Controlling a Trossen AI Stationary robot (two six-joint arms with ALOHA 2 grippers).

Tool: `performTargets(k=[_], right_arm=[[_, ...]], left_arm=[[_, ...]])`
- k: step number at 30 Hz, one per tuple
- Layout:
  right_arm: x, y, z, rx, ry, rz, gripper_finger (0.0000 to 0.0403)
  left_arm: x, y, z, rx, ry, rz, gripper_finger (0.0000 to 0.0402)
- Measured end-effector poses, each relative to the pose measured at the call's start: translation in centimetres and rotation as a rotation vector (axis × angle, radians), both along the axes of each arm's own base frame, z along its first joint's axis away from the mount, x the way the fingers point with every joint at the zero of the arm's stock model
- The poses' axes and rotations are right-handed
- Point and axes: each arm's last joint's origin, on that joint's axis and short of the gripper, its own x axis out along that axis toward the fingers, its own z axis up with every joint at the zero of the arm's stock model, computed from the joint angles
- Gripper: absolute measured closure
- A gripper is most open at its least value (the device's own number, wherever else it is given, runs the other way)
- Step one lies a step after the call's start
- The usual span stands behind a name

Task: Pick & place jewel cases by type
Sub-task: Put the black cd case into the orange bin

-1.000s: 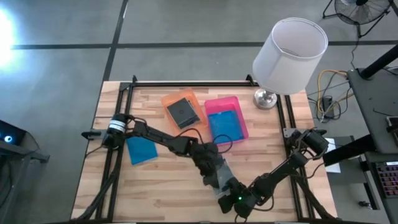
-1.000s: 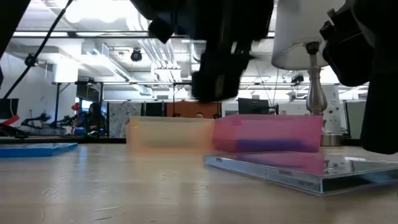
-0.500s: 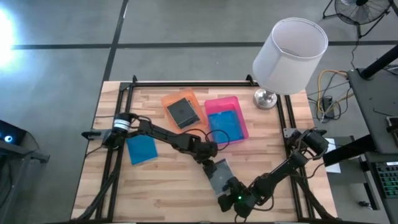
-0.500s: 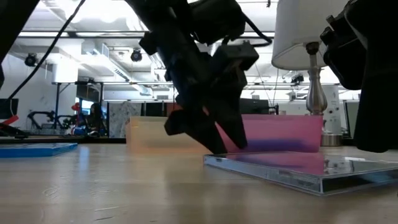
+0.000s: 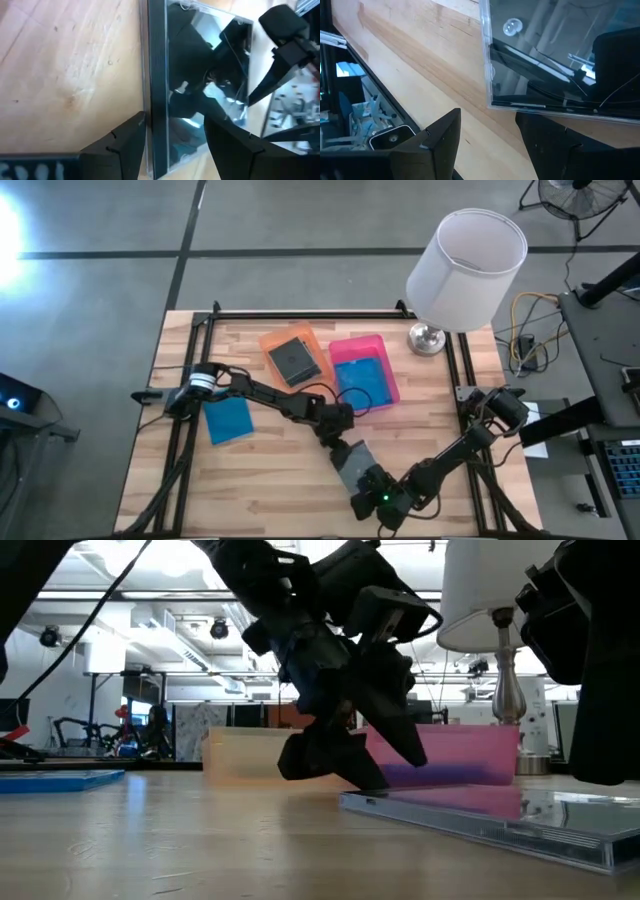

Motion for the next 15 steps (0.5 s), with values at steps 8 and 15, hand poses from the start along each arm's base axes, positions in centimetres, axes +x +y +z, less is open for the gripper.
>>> performTargets(k=[8, 15], right_arm=[[-0.5, 0.5, 0.0, -0.037, 0.000, 0.093, 0.0200], [-1.2, 1.2, -0.1, -0.029, 0.015, 0.145, 0.0200]], left_arm=[[-0.2, -0.2, 2.2, -0.137, -0.032, -0.058, 0.0215], [0.0, -0.5, 4.2, -0.250, -0.093, -0.093, 0.0215]])
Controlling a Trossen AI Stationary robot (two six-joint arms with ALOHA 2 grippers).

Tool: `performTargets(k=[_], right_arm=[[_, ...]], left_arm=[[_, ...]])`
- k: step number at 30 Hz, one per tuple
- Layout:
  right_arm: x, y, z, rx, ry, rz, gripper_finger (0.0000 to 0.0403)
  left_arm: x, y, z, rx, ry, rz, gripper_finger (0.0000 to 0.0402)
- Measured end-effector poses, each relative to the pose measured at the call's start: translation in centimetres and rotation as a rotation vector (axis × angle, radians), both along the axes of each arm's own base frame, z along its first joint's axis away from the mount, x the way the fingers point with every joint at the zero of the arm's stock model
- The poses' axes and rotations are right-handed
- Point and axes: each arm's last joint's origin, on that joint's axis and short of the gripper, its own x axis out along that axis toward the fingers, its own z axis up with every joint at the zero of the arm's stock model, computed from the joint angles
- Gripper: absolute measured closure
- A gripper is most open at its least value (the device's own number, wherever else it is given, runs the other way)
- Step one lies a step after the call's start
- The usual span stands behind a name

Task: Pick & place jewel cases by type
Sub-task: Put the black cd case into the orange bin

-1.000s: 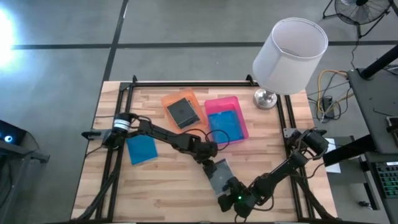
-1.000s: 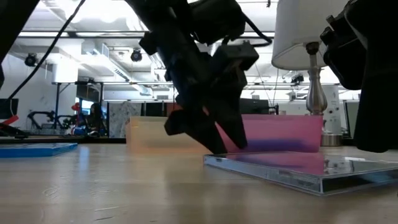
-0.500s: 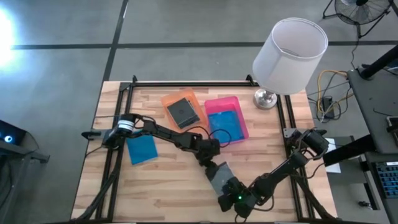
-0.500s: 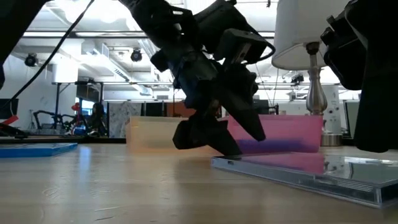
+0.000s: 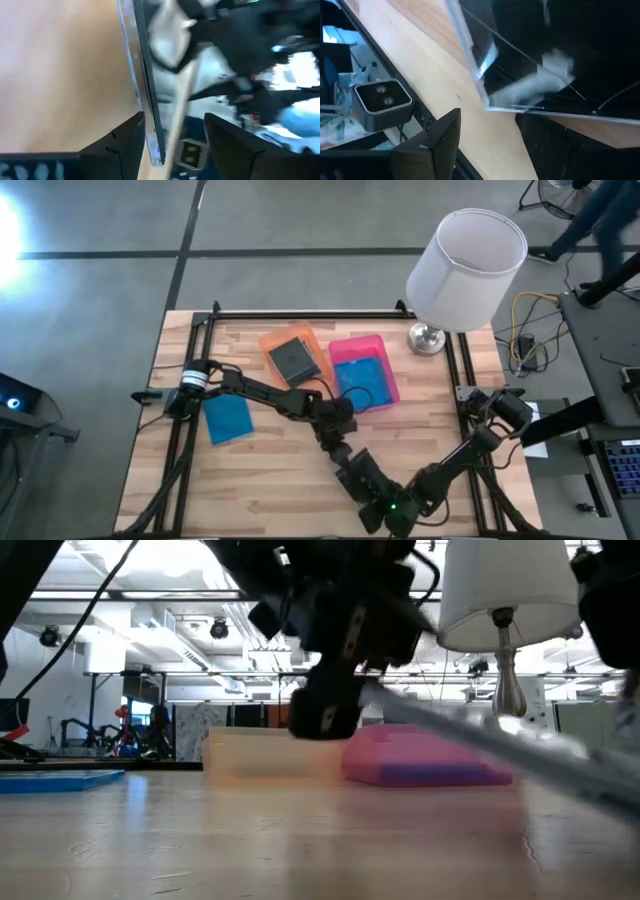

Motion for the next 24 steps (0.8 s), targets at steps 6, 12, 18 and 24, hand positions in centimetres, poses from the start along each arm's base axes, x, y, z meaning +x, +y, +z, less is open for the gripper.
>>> performTargets(k=[6, 12, 18, 24], right_arm=[[-0.3, 0.3, 0.0, -0.002, -0.001, 0.015, 0.0200], [-0.3, 0.3, 0.0, -0.017, -0.007, 0.038, 0.0200], [-0.2, 0.2, 0.0, -0.030, -0.015, 0.044, 0.0200], [-0.1, 0.1, 0.0, -0.023, -0.016, 0.022, 0.0200]], left_arm=[[0.9, -1.0, 2.2, -0.151, -0.141, -0.029, 0.0216], [1.0, -2.1, 2.6, -0.172, -0.179, -0.020, 0.0216], [1.0, -4.2, 0.4, -0.171, -0.108, -0.002, 0.0216], [1.3, -3.6, 0.5, -0.125, -0.121, 0.070, 0.0216]])
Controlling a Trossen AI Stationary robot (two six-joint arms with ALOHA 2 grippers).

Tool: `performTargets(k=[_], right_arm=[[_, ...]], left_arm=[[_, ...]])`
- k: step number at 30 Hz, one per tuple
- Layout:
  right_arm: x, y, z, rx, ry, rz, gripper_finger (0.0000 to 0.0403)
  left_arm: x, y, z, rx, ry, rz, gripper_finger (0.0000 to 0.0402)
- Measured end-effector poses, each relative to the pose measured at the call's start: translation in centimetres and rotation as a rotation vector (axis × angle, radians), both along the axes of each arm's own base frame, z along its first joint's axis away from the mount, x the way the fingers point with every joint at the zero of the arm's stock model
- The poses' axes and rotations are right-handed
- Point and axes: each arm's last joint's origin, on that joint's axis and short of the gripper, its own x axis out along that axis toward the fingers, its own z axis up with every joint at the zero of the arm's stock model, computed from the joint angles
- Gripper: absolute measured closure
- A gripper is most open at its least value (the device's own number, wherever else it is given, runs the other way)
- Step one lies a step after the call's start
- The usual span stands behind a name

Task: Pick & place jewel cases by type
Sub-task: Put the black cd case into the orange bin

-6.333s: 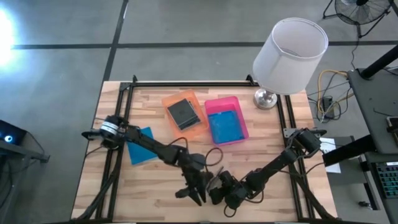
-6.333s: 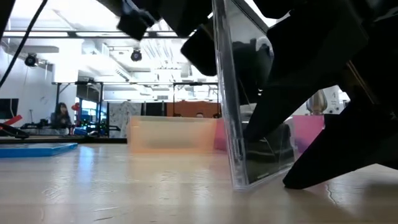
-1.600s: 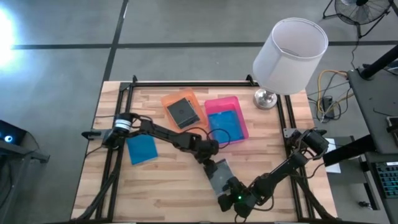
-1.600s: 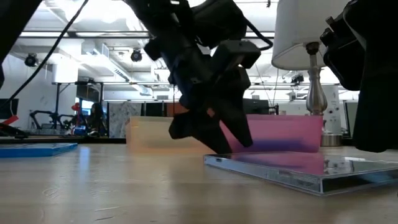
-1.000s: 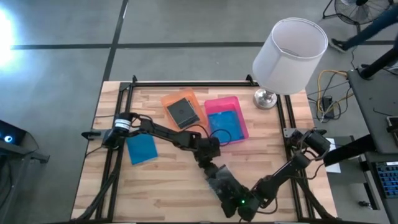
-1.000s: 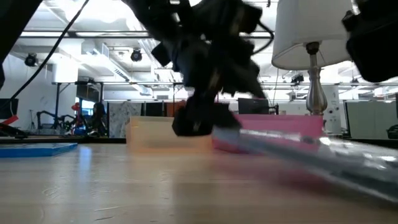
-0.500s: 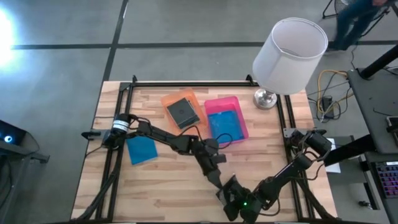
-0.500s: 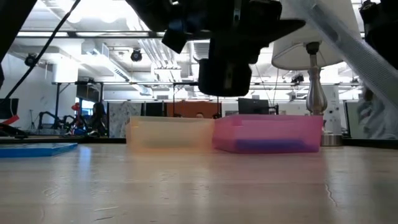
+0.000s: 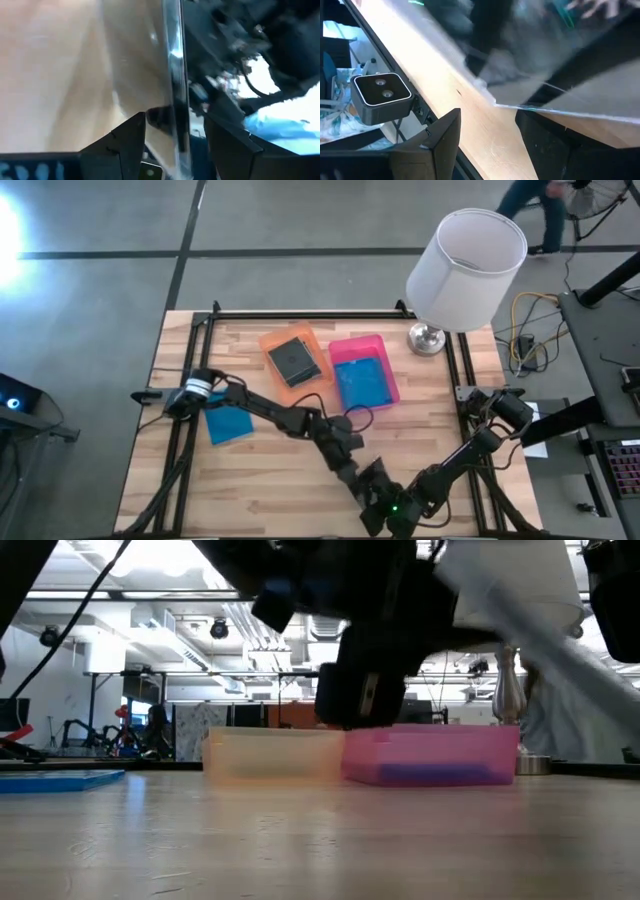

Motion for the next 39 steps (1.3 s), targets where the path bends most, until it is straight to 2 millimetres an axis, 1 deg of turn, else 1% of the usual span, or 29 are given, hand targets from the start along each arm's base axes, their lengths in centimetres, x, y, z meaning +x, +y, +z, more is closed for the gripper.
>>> performTargets(k=[5, 9, 12, 16, 19, 22, 26, 30, 32, 34, 37, 39], right_arm=[[0.0, 0.0, 0.0, 0.009, 0.002, -0.016, 0.0200], [0.0, 0.0, 0.0, 0.011, -0.001, -0.022, 0.0200], [0.0, 0.0, 0.0, 0.001, -0.007, -0.007, 0.0200], [0.0, 0.0, 0.0, 0.003, -0.007, -0.009, 0.0200], [0.0, 0.1, 0.0, 0.004, -0.009, -0.007, 0.0200], [-0.4, 0.4, 0.1, -0.009, -0.028, -0.012, 0.0200], [-0.9, 0.9, 0.1, -0.004, -0.049, -0.052, 0.0200], [-1.9, 1.6, 0.3, 0.000, -0.103, -0.138, 0.0200], [-2.3, 1.9, 0.2, 0.005, -0.123, -0.191, 0.0200], [-2.8, 2.0, 0.2, 0.001, -0.134, -0.239, 0.0199], [-3.0, 1.9, 0.1, 0.012, -0.131, -0.305, 0.0199], [-3.1, 1.7, 0.0, 0.028, -0.125, -0.351, 0.0199]], left_arm=[[0.1, 0.7, -0.3, 0.078, 0.070, 0.022, 0.0224], [-0.1, 0.8, -0.5, 0.135, 0.096, 0.016, 0.0248], [0.0, 1.0, -0.4, 0.158, 0.093, 0.019, 0.0281], [-0.1, 1.2, -0.6, 0.197, 0.094, 0.013, 0.0343], [-0.5, 1.2, -1.0, 0.224, 0.137, -0.008, 0.0387], [-1.0, 1.3, -0.9, 0.246, 0.173, -0.040, 0.0394], [-1.8, 1.6, 0.8, 0.301, 0.181, -0.002, 0.0397], [-3.2, 2.6, 3.5, 0.418, 0.201, 0.134, 0.0398], [-4.4, 3.0, 4.8, 0.469, 0.214, 0.236, 0.0399], [-5.7, 3.5, 6.3, 0.480, 0.211, 0.372, 0.0399], [-8.5, 3.9, 7.7, 0.458, 0.214, 0.609, 0.0399], [-10.8, 3.8, 8.2, 0.412, 0.194, 0.816, 0.0399]])
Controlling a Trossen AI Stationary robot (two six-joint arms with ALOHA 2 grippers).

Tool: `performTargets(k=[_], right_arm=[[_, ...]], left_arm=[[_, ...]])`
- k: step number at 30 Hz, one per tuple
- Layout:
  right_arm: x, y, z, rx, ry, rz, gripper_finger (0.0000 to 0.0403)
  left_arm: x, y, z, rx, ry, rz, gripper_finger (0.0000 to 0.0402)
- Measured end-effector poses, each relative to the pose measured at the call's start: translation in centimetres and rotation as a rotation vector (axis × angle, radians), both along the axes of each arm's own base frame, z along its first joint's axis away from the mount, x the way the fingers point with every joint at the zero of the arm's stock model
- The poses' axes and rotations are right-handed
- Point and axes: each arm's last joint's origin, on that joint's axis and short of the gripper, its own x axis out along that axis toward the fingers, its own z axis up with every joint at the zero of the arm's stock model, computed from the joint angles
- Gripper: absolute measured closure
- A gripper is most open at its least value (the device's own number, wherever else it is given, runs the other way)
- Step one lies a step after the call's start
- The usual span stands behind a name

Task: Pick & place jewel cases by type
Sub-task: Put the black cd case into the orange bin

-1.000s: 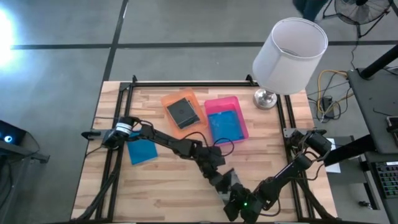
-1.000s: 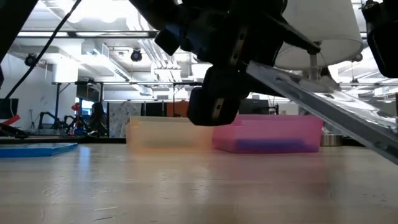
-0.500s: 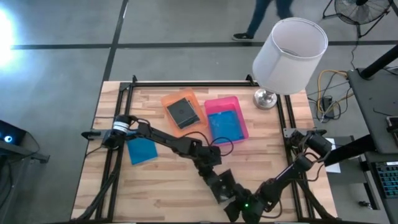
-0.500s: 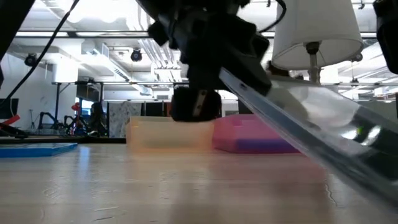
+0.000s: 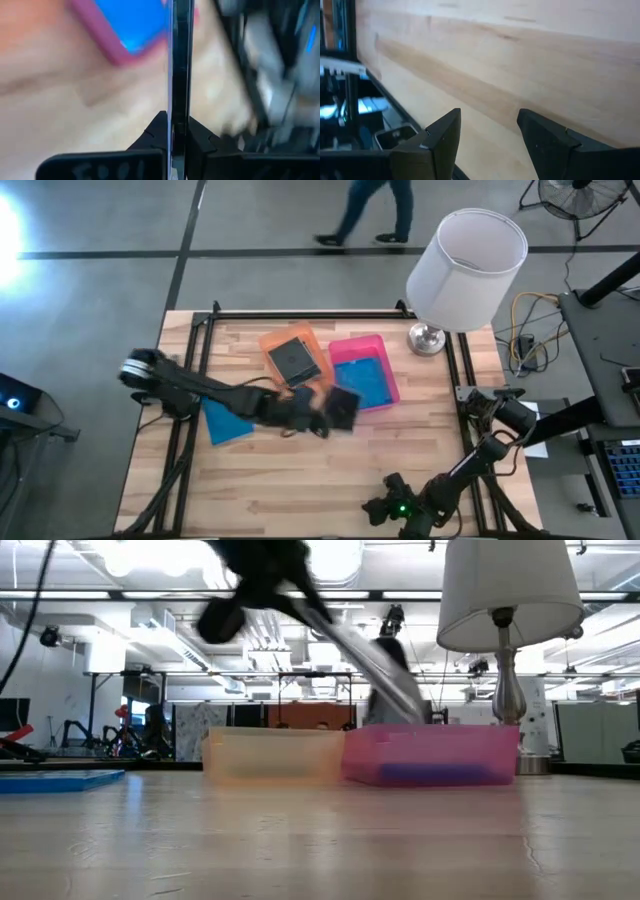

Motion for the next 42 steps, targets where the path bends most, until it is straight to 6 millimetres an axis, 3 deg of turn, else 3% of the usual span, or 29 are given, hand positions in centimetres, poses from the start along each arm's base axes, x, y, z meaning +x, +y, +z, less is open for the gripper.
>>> performTargets(k=[3, 6, 10, 15, 18, 22, 26, 30, 36, 42], right_arm=[[0.1, -0.3, 0.0, 0.009, -0.005, -0.052, 0.0199], [0.5, -0.5, 0.0, -0.003, -0.011, -0.041, 0.0199], [1.0, -1.1, 0.3, -0.021, 0.028, 0.015, 0.0200], [1.4, -1.8, 1.0, 0.060, 0.050, -0.060, 0.0200], [1.6, -2.2, 1.7, 0.012, 0.076, 0.053, 0.0200], [1.8, -3.5, 2.6, -0.015, 0.153, 0.271, 0.0200], [1.3, -5.5, 3.3, -0.048, 0.185, 0.365, 0.0200], [0.5, -7.6, 3.6, -0.050, 0.195, 0.336, 0.0200], [-0.3, -9.8, 3.5, -0.007, 0.201, 0.246, 0.0200], [-0.1, -10.6, 3.6, 0.019, 0.196, 0.203, 0.0200]], left_arm=[[-3.8, -0.3, 0.3, -0.031, -0.161, 0.289, 0.0400], [-6.8, 0.3, -0.1, -0.071, -0.233, 0.353, 0.0400], [-9.4, 2.9, 0.1, -0.036, -0.234, 0.412, 0.0400], [-11.9, 6.1, 1.5, 0.053, -0.418, 0.779, 0.0399], [-11.7, 8.0, 1.1, 0.064, -0.252, 0.530, 0.0399], [-11.4, 11.7, 0.2, -0.073, -0.039, 0.156, 0.0399], [-11.5, 15.5, 0.5, -0.077, 0.103, -0.049, 0.0398], [-11.9, 19.0, 1.6, 0.017, 0.289, -0.196, 0.0398], [-10.4, 23.2, 3.4, 0.086, 0.334, -0.462, 0.0397], [-8.3, 25.5, 0.3, 0.016, 0.477, -0.700, 0.0397]])
